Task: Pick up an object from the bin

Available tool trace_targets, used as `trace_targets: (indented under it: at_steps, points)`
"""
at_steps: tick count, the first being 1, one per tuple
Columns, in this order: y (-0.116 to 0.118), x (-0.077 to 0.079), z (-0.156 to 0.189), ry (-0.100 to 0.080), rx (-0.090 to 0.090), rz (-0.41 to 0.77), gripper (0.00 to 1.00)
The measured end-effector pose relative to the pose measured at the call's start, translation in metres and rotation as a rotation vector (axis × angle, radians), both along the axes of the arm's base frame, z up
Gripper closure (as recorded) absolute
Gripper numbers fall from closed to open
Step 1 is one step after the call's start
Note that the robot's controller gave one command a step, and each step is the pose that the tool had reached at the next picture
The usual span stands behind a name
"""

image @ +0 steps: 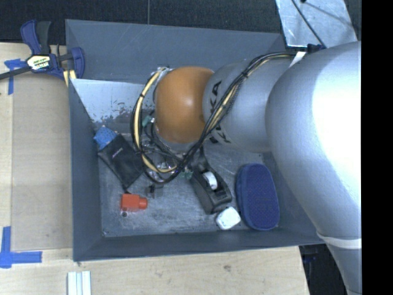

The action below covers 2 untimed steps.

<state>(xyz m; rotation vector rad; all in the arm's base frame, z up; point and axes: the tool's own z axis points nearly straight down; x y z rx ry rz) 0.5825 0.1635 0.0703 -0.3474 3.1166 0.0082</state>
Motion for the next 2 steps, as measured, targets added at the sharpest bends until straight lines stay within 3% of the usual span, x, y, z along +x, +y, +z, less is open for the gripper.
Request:
trace_targets:
  at_steps: [1,2]
  points:
    - [-0.006,0.001,0.001,-0.001,-0.004,-0.007,1.00]
    - [-0.010,0.006,0.147,-0.008,-0.003,0.046,1.00]
